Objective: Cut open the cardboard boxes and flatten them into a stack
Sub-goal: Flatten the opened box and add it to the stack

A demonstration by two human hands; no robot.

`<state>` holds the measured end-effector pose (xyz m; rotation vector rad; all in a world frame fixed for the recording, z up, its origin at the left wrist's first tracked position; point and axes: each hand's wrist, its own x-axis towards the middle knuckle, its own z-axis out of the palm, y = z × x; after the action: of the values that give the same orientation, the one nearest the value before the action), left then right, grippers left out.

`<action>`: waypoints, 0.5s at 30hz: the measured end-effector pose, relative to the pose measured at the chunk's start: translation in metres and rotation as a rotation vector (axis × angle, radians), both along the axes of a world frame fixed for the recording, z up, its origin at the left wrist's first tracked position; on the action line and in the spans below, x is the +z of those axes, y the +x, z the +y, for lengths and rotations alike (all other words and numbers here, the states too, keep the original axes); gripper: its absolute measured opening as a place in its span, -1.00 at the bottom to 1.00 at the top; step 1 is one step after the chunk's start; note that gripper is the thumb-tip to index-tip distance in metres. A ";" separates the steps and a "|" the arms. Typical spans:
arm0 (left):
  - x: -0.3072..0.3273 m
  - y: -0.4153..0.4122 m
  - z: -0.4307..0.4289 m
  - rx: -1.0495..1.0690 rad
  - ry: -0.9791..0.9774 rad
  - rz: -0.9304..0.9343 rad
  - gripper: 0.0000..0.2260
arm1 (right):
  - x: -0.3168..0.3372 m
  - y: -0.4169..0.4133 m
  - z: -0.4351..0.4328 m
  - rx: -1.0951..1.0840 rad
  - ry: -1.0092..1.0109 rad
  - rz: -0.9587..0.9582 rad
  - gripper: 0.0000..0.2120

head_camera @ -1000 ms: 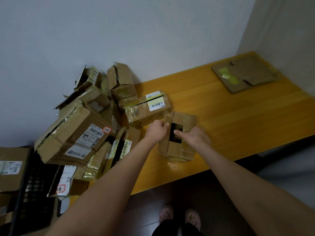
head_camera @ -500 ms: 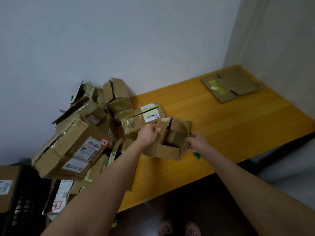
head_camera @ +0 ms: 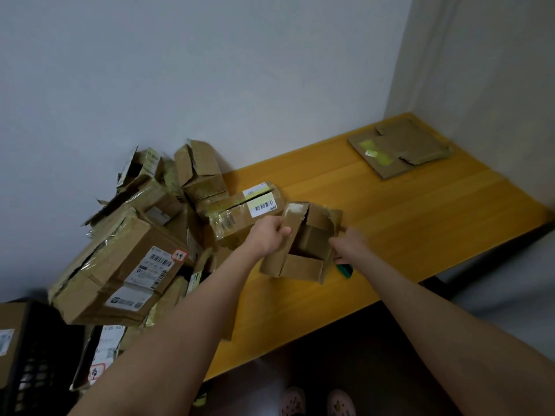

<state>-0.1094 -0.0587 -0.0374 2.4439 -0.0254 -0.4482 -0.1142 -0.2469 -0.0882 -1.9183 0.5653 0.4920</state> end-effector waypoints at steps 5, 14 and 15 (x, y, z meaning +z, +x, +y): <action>0.003 0.004 -0.009 -0.060 0.177 -0.137 -0.81 | 0.017 0.018 0.002 0.109 -0.460 -0.143 -0.78; 0.007 0.003 -0.006 -0.080 0.205 -0.157 -0.80 | 0.019 0.028 -0.003 0.231 -0.534 -0.129 -0.75; 0.007 0.003 -0.004 -0.079 0.199 -0.152 -0.81 | 0.018 0.027 -0.004 0.237 -0.510 -0.123 -0.77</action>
<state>-0.1068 -0.0625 -0.0304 2.6758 -0.1492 -0.3105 -0.0874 -0.2512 -0.0706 -2.5024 0.4076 0.3984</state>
